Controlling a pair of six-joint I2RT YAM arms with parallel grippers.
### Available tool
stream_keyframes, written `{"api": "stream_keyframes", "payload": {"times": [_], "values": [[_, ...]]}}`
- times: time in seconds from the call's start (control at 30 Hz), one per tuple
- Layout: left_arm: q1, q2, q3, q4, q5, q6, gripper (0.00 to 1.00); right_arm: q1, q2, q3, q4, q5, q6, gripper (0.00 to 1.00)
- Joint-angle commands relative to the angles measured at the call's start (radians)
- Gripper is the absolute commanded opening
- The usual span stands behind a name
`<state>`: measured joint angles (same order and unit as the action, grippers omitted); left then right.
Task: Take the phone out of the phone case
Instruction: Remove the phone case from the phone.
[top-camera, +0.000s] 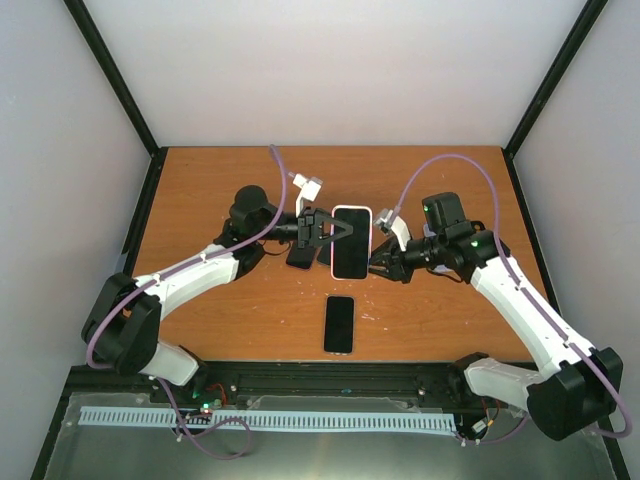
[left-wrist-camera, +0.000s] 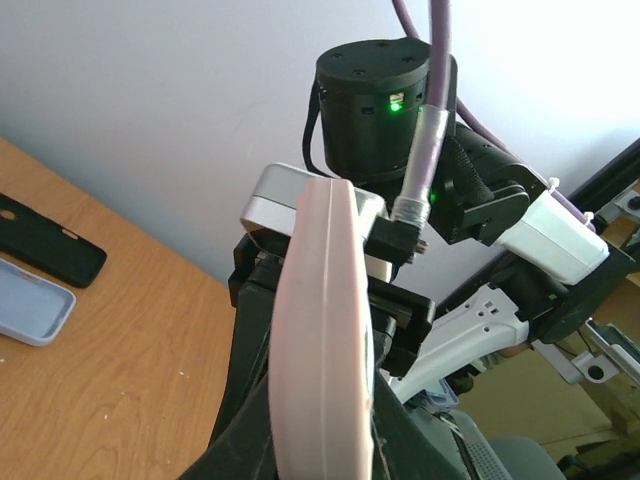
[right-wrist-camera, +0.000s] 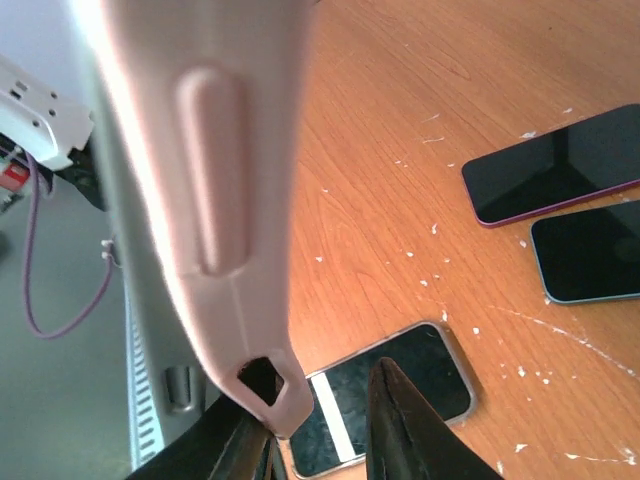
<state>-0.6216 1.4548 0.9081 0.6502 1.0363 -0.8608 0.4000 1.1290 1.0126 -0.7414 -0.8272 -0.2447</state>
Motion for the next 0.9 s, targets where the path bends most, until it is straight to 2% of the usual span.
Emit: {"api": "stream_keyframes", "payload": {"times": [0.0, 0.33, 0.87], "values": [[-0.101, -0.012, -0.015, -0.032, 0.223, -0.051, 0.0, -0.036, 0.056, 0.113, 0.36, -0.029, 0.123, 0.26], [-0.112, 0.01, -0.051, -0.026, 0.207, -0.037, 0.0, -0.063, 0.018, 0.145, 0.436, -0.188, 0.205, 0.36], [-0.134, 0.063, -0.078, 0.004, 0.204, -0.038, 0.0, -0.077, 0.006, 0.152, 0.608, -0.35, 0.361, 0.36]]}}
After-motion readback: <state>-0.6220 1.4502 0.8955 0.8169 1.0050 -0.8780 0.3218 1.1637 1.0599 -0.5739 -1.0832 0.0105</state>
